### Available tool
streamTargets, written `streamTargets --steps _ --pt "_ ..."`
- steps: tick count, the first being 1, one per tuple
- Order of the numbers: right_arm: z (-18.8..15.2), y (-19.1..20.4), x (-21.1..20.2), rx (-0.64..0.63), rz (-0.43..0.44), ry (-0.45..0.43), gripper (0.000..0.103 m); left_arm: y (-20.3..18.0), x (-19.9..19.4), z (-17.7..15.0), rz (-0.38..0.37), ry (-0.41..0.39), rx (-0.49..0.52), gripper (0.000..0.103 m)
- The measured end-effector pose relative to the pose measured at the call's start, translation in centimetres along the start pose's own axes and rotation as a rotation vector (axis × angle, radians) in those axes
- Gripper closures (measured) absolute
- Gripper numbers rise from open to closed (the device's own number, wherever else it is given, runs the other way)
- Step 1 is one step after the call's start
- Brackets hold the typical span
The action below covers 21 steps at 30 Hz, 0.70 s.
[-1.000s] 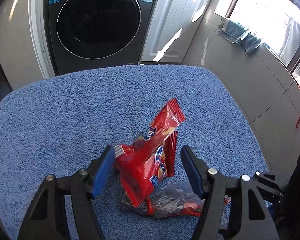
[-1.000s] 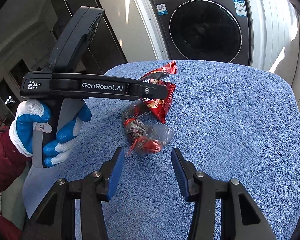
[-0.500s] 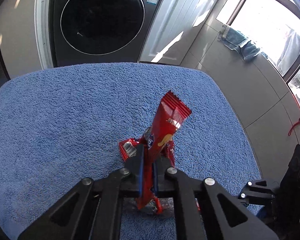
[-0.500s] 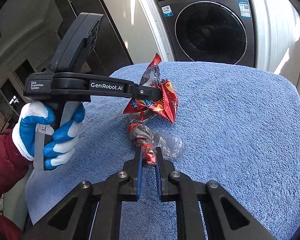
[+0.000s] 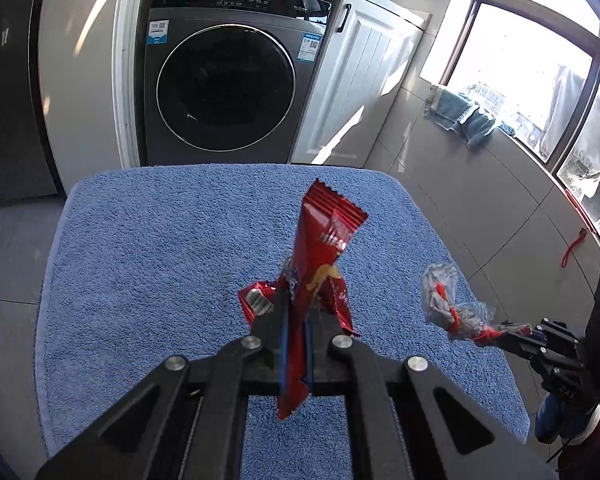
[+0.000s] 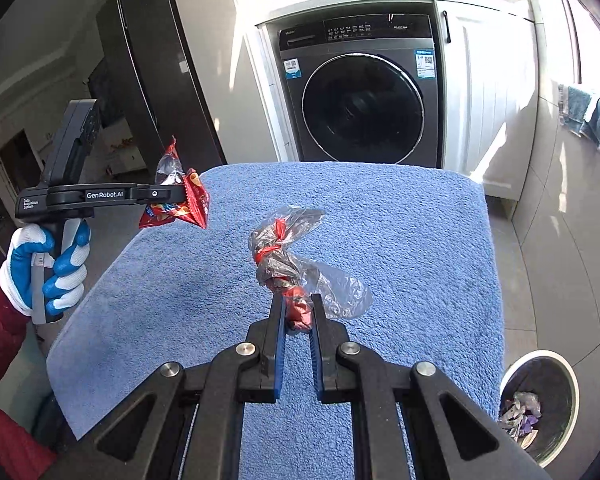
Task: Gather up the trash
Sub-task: 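Carry the red wrapper and clear bag over the trash bin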
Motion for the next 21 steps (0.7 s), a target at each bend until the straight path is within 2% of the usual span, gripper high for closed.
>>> streamTargets --steps 5,10,16,21 --pt "-0.8 -2.0 -5.0 0.044 -0.072 -0.077 0.092 -2.8 -2.7 -1.2 0.0 -0.028 0.024 0.098" --pt "-2.0 -3.9 -9.4 0.08 -0.148 -0.148 0.092 -6.5 -3.8 -1.0 -0.017 -0.041 0.049 0.098" --pt "-4.8 -7.5 -15.2 0.149 -0.244 -0.212 0.092 -12.9 -3.4 -0.1 -0.061 -0.03 0.136 0.098" --pt "-7.5 -11.8 -18.4 0.231 -0.334 -0.24 0.092 -19.3 -1.6 1.2 -0.104 0.006 0.258 0.098"
Point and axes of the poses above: each gripper's, at about its wrist camera, not at the fingertips, and x roughly the way its jaws point, y to its left, z to its top, the point moved 1 cm from there along x, roughly the way its jaws point, and after that the axes turned 6 degrees about x, right-handed, at the moved point
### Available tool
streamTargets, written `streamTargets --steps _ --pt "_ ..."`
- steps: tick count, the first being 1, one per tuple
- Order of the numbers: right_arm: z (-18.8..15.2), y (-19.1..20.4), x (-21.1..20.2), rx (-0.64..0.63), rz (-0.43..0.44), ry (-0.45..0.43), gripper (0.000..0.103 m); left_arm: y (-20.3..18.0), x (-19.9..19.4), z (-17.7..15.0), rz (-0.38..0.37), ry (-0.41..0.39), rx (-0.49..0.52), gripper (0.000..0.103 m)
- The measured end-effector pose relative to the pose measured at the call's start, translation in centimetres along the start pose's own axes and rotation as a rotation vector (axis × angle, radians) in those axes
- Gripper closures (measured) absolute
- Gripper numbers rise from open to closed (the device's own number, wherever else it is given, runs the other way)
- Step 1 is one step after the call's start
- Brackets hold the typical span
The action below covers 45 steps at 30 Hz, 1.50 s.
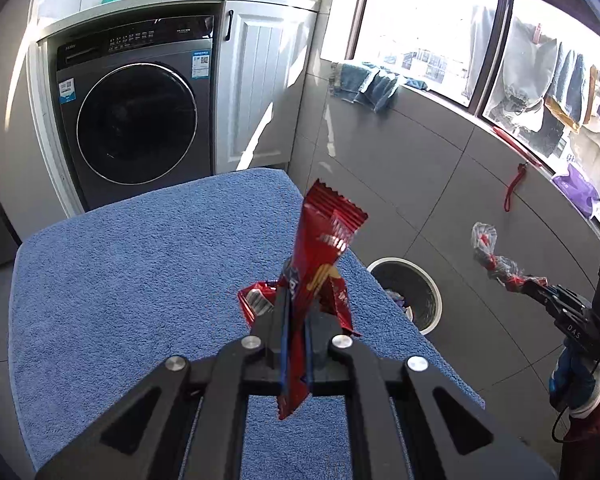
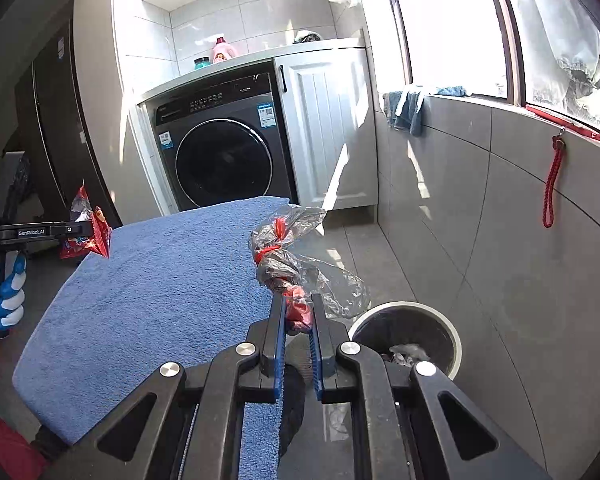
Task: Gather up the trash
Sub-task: 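Carry the red wrapper and clear bag over the trash bin, then open both tools over the bin to drop the wrapper and bag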
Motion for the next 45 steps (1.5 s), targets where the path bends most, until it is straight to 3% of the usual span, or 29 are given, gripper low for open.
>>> streamTargets --steps 7,12,20,27,31,35,37,39,45 --pt "-1.7 -7.5 1.2 0.156 -0.073 0.025 0.092 -7.8 6.2 3.8 -0.098 0.084 0.139 0.098" --pt "-2.2 -10.7 4.1 0.214 -0.113 0.073 0.092 -13.1 13.1 5.9 -0.164 0.164 0.213 0.097" --pt "-1.9 -16.0 11.8 0.302 -0.187 0.174 0.092 -19.3 26.3 6.8 -0.214 0.343 0.23 0.097" --pt "-1.8 -18.6 17.2 0.325 -0.206 0.237 0.092 -22.6 34.3 6.4 -0.202 0.448 0.235 0.094" --pt "-2.5 -19.9 19.2 0.339 -0.211 0.268 0.092 -22.4 36.8 5.7 -0.209 0.481 0.194 0.093" --pt "-3.3 -20.8 20.8 0.337 -0.221 0.294 0.09 -22.5 38.8 5.2 -0.213 0.506 0.161 0.083" --pt "-3.9 -21.3 21.5 0.339 -0.225 0.305 0.071 -22.2 39.5 5.0 -0.217 0.519 0.134 0.074" --pt "-4.3 -21.6 22.0 0.335 -0.245 0.324 0.063 -22.0 39.9 5.0 -0.232 0.522 0.106 0.067" --pt "-4.6 -21.0 20.3 0.317 -0.256 0.321 0.063 -21.7 38.2 5.2 -0.276 0.491 0.08 0.067"
Point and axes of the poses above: each gripper's, at about its wrist camera, not at the fingertips, and x roughly the way its jaws point, y to its left, z to its top, the point moved 1 cm from there along x, roughly the way its jaws point, and after that the axes turned 6 degrees about x, right-handed, at the moved point
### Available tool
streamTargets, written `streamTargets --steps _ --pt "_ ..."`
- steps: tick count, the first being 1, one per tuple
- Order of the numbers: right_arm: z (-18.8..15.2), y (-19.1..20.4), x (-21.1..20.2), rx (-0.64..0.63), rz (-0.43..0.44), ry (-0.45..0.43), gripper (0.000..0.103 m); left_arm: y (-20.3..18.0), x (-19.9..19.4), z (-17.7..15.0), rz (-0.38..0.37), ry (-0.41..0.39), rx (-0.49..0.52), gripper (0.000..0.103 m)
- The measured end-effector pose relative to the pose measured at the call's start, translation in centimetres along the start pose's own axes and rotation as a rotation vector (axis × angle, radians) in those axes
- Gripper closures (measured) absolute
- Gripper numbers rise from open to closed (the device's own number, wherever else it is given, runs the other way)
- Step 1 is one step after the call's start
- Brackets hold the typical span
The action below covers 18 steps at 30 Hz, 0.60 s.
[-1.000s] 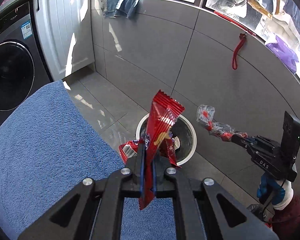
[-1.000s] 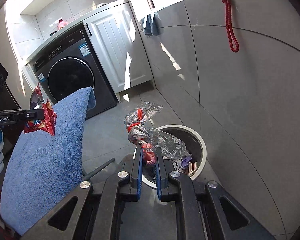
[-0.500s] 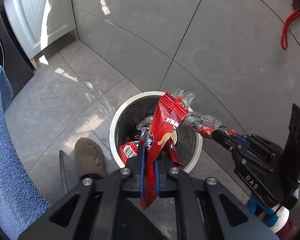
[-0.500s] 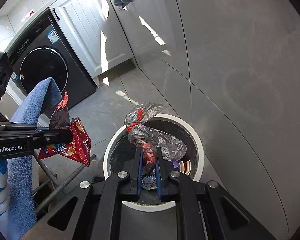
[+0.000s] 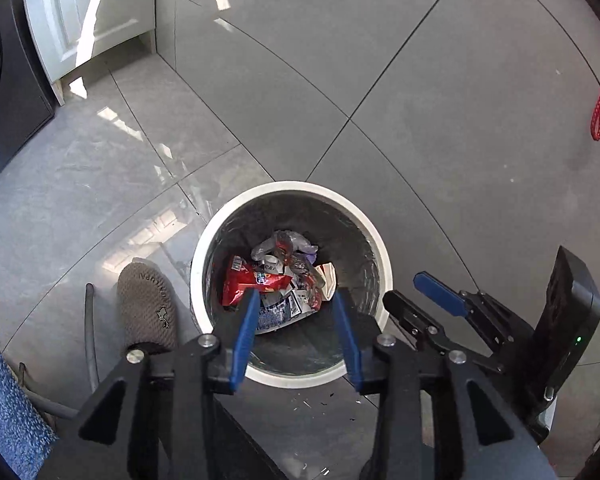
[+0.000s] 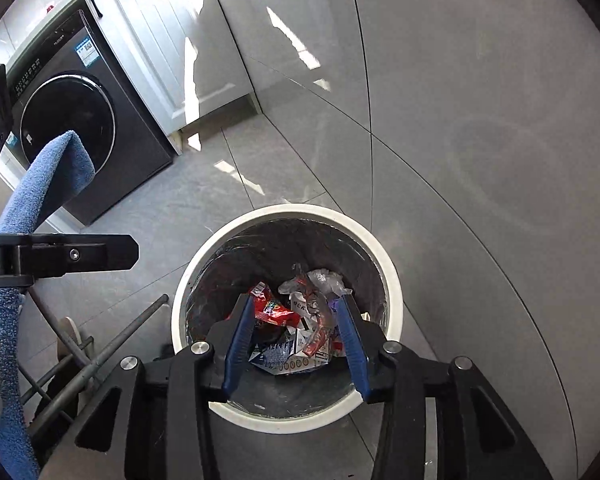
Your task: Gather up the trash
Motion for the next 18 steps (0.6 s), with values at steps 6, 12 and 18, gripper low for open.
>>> streamTargets --steps 6,12,18 --pt "0.2 2.8 -4.7 -0.082 0.003 -0.062 0.062 0.0 -7.4 -2.7 0.093 -0.132 0.039 0.059" --pt "0.1 9.7 -10.7 -0.22 0.076 -0.156 0.057 2.7 -17.1 -8.1 0.256 -0.297 0.021 0.053" --pt "-2.0 18.2 -15.4 -0.363 0.191 -0.217 0.054 6.7 -25.6 -15.8 0.418 -0.415 -0.089 0.052"
Point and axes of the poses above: each gripper's, at about its wrist camera, not at the fingertips, and x roughly the way its jaws point, y to its left, z to its top, the point moved 1 cm from there along x, roughly the way its jaws point, and after that the axes turned 6 degrees about x, right-handed, at the moved point
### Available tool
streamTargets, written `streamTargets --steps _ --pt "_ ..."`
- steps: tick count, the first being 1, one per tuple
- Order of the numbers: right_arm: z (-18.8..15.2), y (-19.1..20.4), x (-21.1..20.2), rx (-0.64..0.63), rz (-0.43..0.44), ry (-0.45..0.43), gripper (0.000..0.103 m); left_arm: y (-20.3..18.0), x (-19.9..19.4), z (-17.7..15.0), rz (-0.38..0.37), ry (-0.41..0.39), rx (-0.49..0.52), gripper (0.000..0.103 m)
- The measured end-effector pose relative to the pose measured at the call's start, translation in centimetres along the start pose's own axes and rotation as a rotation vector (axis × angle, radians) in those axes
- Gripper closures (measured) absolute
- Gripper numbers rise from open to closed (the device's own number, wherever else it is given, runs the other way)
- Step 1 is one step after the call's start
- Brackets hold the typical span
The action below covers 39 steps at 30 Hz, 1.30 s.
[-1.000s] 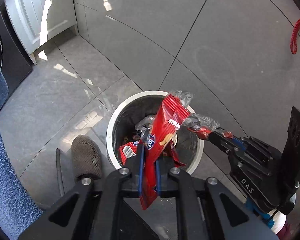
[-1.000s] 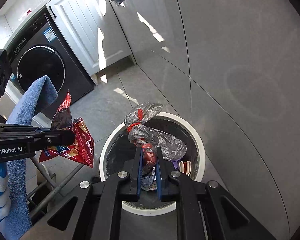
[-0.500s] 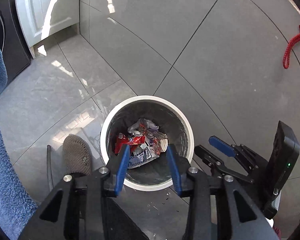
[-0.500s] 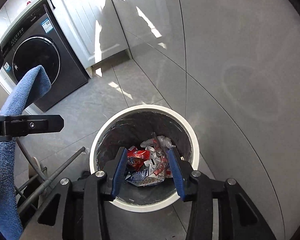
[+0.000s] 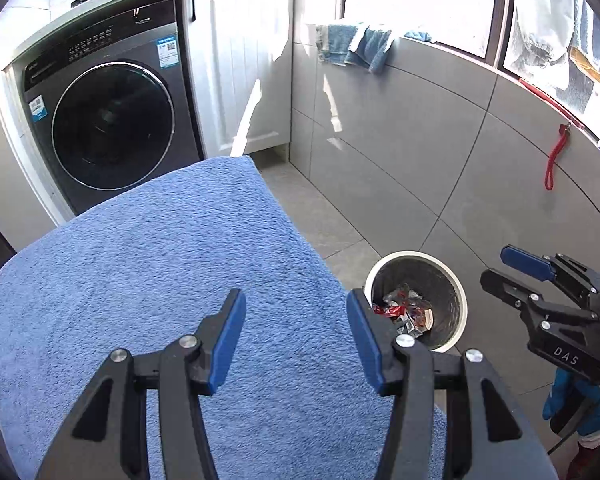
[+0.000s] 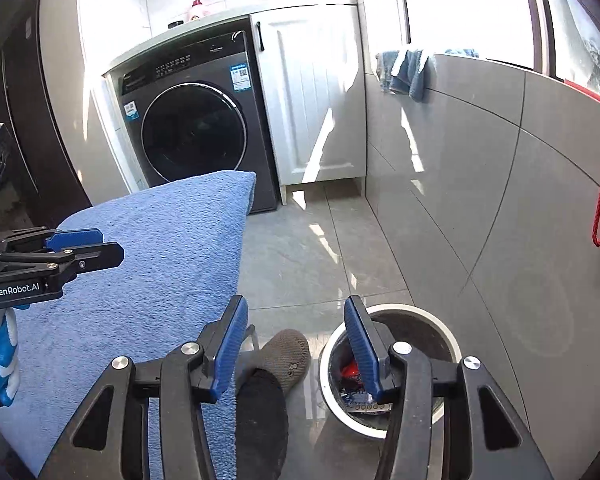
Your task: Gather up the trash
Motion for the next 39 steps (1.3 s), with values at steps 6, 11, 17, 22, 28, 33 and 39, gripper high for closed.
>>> streamTargets --steps 6,11,17,22,28,33,39 --pt "0.7 8.3 -1.3 -0.104 0.101 -0.031 0.049 6.2 -7.1 -3.7 0.187 -0.106 -0.088 0.03" --pt "0.7 13.7 -2.2 -0.177 0.131 -0.048 0.04 10.1 -11.7 -6.8 0.281 -0.173 -0.132 0.026" --pt "1.0 17.6 -4.2 -0.194 0.133 -0.103 0.027 13.0 -15.8 -9.5 0.355 -0.232 -0.164 0.026" --pt "0.9 19.7 -5.1 -0.197 0.125 -0.132 0.018 14.6 -18.7 -11.7 0.411 -0.273 -0.189 0.025" --pt "0.5 21.3 -6.0 -0.218 0.115 -0.156 0.009 15.7 -20.7 -13.5 0.46 -0.291 -0.223 0.023" --pt "0.0 22.0 -5.9 -0.222 0.114 -0.155 0.005 16.1 -21.4 -14.7 0.501 -0.284 -0.241 0.02" --pt "-0.4 21.9 -5.3 -0.219 0.11 -0.147 0.003 16.2 -21.9 -14.8 0.533 -0.304 -0.245 0.02"
Point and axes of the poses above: each gripper's, at about its wrist camera, not at the fingertips, and x roughly the way its jaws point, y to its left, z to its top, the point moved 1 cm from there along x, roughly the way its jaws point, and after that the axes turned 6 degrees about x, right-handed, at the moved point
